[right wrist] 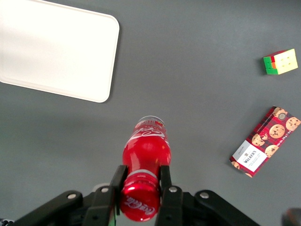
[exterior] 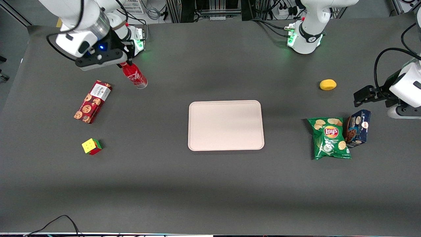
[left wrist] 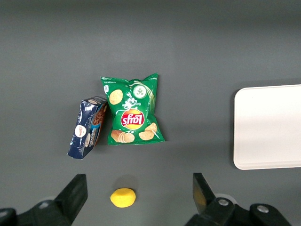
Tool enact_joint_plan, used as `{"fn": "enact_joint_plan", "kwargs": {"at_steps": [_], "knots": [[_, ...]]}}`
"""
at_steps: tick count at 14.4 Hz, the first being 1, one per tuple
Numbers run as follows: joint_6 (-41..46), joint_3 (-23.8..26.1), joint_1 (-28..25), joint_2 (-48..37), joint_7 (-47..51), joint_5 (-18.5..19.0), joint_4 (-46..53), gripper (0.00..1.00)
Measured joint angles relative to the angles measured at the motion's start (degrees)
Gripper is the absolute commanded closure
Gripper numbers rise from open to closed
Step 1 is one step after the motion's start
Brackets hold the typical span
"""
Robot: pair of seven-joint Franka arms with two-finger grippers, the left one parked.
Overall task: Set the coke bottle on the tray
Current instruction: 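Lift the bottle with the right gripper, then carry the bottle over the white tray and lower it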
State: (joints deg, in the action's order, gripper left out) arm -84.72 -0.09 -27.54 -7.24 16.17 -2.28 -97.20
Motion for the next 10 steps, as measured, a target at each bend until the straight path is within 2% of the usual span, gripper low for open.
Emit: {"fn": "enact_joint_plan", "kwargs": {"at_steps": [2, 5, 10], "knots": [[0.6, -0.2, 0.0, 0.2, 0.0, -0.3, 1.2, 1.0], [-1.4, 0.2, -0.6, 1.2, 4.1, -3.2, 1.3, 1.0], [-10.2, 2.7, -7.9, 5.9, 19.7, -3.9, 1.4, 1.0]]}}
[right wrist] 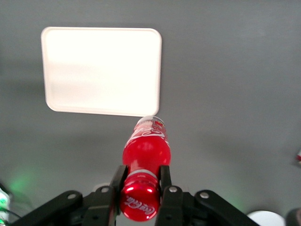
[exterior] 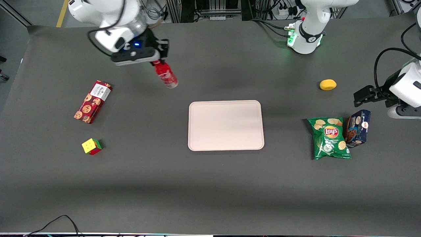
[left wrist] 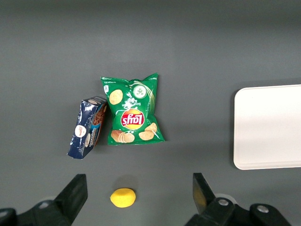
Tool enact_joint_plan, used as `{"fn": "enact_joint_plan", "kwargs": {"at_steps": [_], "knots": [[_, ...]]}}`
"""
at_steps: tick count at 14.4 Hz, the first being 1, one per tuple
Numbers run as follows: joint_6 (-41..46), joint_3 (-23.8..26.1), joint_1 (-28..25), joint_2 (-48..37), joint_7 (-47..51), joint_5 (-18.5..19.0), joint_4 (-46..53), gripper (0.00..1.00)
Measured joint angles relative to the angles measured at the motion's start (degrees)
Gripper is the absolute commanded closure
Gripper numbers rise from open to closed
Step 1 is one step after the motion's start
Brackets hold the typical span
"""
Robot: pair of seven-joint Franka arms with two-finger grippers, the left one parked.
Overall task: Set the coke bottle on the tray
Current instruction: 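Carry the bottle over the white tray and lower it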
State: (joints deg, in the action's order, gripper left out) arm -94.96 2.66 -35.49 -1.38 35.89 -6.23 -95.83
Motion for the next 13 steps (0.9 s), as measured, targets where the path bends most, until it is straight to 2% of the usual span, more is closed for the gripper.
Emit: {"fn": "enact_joint_plan", "kwargs": {"at_steps": [3, 9, 13], "knots": [[-7.5, 3.4, -1.1, 5.9, 4.4, 0.3, -0.1, 1.0], [-19.7, 3.1, -0.8, 19.3, 4.5, 6.4, -0.1, 1.0], [-24.1, 3.0, -0.7, 24.7, 4.5, 8.2, 0.0, 1.0]]}}
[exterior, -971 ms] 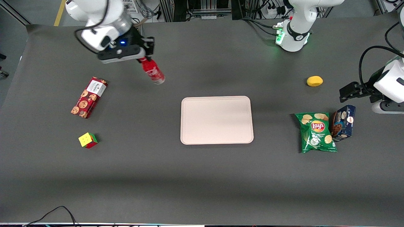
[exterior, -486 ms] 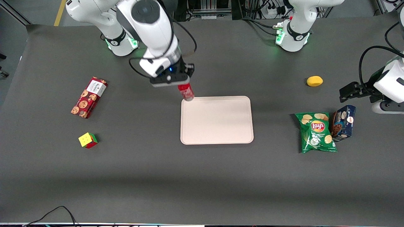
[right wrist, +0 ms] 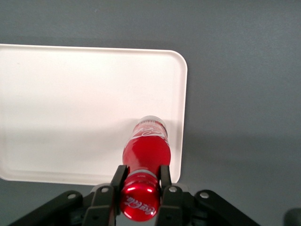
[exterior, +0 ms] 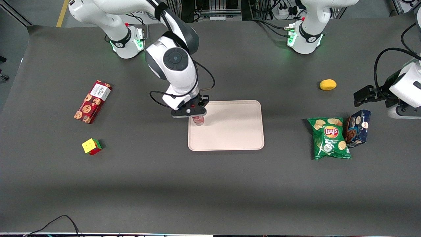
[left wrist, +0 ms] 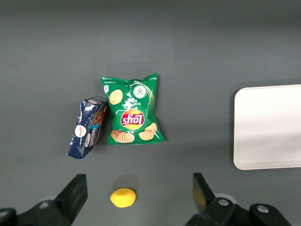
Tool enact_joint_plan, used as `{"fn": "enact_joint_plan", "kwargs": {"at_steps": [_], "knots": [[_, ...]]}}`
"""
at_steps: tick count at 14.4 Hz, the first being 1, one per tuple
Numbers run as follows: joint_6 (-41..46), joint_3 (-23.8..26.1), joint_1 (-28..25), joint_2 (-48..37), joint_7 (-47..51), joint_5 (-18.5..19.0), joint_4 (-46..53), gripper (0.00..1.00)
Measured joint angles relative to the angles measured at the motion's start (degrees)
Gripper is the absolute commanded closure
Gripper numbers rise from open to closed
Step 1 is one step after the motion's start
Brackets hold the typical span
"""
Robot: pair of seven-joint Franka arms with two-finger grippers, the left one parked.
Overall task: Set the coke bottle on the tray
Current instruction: 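Carry the bottle over the white tray and lower it, then open the right gripper to release the bottle on the tray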
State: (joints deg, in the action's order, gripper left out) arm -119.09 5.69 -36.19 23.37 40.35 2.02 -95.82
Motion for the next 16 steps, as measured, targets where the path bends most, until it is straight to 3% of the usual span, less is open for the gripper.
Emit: {"fn": "enact_joint_plan", "kwargs": {"at_steps": [12, 13, 14, 15, 16], "knots": [[-4.4, -0.1, 0.2, 5.4, 0.0, 0.5, 0.5, 1.0], [-4.4, -0.1, 0.3, 5.4, 0.0, 0.5, 0.5, 0.76], [-4.4, -0.1, 0.4, 5.4, 0.0, 0.5, 0.6, 0.18], [-4.4, -0.1, 0.5, 5.4, 0.0, 0.5, 0.6, 0.0], [-4.4, -0.2, 0.6, 5.4, 0.0, 0.5, 0.6, 0.0]]}}
